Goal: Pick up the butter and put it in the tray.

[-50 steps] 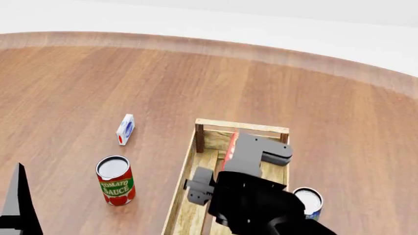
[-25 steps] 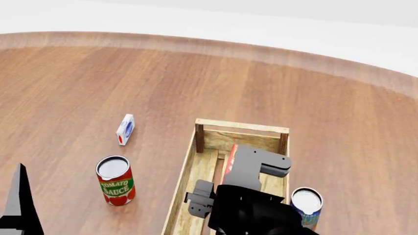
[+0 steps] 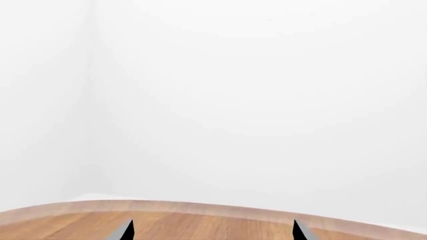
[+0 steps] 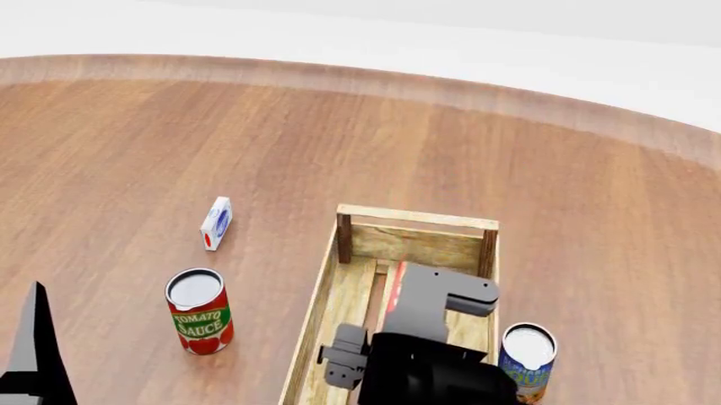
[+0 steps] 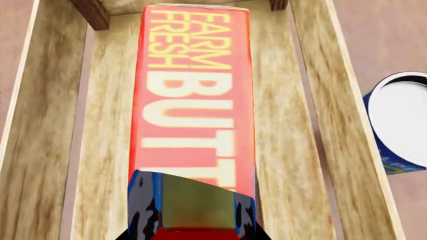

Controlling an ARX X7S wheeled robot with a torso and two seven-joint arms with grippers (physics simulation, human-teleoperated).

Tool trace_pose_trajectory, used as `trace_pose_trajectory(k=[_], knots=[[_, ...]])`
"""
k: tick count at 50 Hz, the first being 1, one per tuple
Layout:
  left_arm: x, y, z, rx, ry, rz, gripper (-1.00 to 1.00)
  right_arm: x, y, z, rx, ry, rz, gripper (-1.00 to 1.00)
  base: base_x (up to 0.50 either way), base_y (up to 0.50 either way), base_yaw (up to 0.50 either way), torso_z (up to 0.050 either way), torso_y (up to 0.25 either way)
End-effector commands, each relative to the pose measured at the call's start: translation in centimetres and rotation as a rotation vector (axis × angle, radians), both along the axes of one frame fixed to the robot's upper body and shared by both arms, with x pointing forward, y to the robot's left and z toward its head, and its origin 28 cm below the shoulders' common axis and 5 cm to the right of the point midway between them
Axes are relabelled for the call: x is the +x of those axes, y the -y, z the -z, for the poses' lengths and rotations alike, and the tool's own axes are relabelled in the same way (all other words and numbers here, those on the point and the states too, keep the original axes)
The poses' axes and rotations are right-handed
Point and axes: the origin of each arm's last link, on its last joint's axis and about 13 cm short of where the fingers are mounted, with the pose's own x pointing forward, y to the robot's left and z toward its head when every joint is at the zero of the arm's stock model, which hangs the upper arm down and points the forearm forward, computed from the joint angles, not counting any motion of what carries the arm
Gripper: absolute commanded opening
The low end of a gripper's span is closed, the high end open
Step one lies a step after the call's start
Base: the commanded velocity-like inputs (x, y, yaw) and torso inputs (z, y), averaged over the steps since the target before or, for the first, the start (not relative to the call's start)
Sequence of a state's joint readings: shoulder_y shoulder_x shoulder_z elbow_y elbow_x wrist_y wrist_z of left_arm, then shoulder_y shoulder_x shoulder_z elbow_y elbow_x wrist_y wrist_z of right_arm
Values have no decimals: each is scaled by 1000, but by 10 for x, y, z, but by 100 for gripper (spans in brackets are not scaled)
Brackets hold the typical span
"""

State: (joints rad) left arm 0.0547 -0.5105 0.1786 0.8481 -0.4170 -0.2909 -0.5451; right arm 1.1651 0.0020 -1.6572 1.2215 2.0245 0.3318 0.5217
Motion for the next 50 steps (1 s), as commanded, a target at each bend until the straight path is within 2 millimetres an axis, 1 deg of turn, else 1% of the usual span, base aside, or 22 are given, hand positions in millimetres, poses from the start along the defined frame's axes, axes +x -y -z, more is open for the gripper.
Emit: trace_pose_trajectory(k=[1,18,19,28,29,47,50], knots=[[0,0,-1,-2,2,1,100,1,0,-2,-47,36,-46,-100,0,0,0,0,0],[0,0,-1,-4,0,5,100,-1,-1,1,-33,30,-62,-100,0,0,0,1,1],[0,0,-1,-3,-1,5,100,-1,-1,1,-33,30,-68,100,0,0,0,0,0],[0,1,0,-3,-3,6,100,0,0,1,-22,28,-68,100,0,0,0,0,0],[-1,1,-1,-1,-2,8,100,0,0,0,-1,33,-59,100,0,0,0,0,0],[-1,1,-1,-2,-1,10,100,-2,-1,3,-8,28,-75,100,0,0,0,0,0],[-1,2,-1,0,-2,11,100,-1,-2,0,-9,29,-84,100,0,0,0,0,0]])
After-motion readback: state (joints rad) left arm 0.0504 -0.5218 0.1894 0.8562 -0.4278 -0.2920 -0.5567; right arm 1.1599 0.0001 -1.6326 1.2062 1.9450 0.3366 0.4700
